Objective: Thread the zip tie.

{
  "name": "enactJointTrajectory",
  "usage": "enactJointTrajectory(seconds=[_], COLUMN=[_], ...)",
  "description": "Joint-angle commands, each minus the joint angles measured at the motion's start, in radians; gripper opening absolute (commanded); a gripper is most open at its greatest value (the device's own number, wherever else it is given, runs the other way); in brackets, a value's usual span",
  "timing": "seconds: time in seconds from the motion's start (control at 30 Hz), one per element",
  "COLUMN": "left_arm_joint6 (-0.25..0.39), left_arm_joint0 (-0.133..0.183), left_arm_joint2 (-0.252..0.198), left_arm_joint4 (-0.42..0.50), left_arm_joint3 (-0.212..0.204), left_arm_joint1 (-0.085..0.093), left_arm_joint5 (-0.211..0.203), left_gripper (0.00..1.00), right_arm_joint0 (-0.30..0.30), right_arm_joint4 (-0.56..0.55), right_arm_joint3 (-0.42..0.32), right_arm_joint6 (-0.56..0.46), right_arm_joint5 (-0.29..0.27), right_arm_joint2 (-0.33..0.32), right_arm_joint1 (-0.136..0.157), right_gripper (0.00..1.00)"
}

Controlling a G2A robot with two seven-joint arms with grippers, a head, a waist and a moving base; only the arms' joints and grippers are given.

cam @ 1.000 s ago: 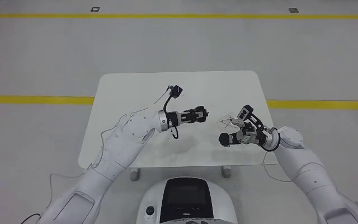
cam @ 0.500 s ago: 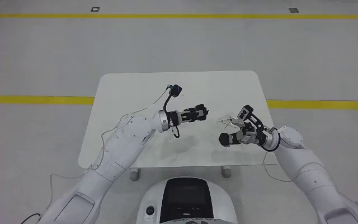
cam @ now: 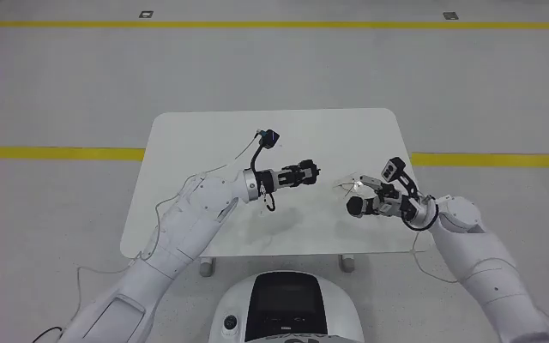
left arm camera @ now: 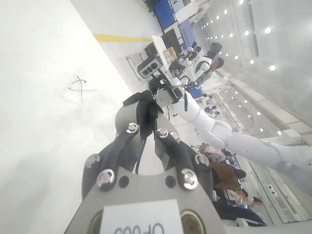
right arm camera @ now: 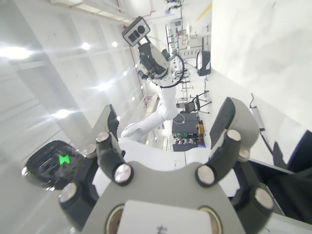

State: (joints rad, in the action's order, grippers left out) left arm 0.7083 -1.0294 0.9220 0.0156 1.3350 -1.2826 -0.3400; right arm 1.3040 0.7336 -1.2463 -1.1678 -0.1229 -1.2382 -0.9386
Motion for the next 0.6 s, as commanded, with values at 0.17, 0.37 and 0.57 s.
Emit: enactJointTrajectory(seconds=[0.17, 0.37, 0.57], left_arm_joint6=[0.0, 0.0, 0.0], left_arm_joint0=[0.0, 0.0, 0.0], left_arm_joint2=[0.0, 0.0, 0.0], left_arm_joint4=[0.0, 0.0, 0.0], left_arm_joint3=[0.0, 0.0, 0.0], left_arm_joint1=[0.0, 0.0, 0.0], left_arm_joint5=[0.0, 0.0, 0.0], left_gripper=[0.0, 0.0, 0.0], right_arm_joint0=[0.093, 0.073, 0.038], right_arm_joint4=[-0.164, -0.294, -0.325], right_arm_joint3=[-0.211, -0.304, -0.314], right_arm_joint6=[0.212, 0.339, 0.364], right_arm_joint5=[0.172, 0.319, 0.387], right_arm_joint2=[-0.1, -0.074, -0.039], right_arm_joint1=[0.03, 0.03, 0.023], right_gripper=[1.0, 1.0, 1.0])
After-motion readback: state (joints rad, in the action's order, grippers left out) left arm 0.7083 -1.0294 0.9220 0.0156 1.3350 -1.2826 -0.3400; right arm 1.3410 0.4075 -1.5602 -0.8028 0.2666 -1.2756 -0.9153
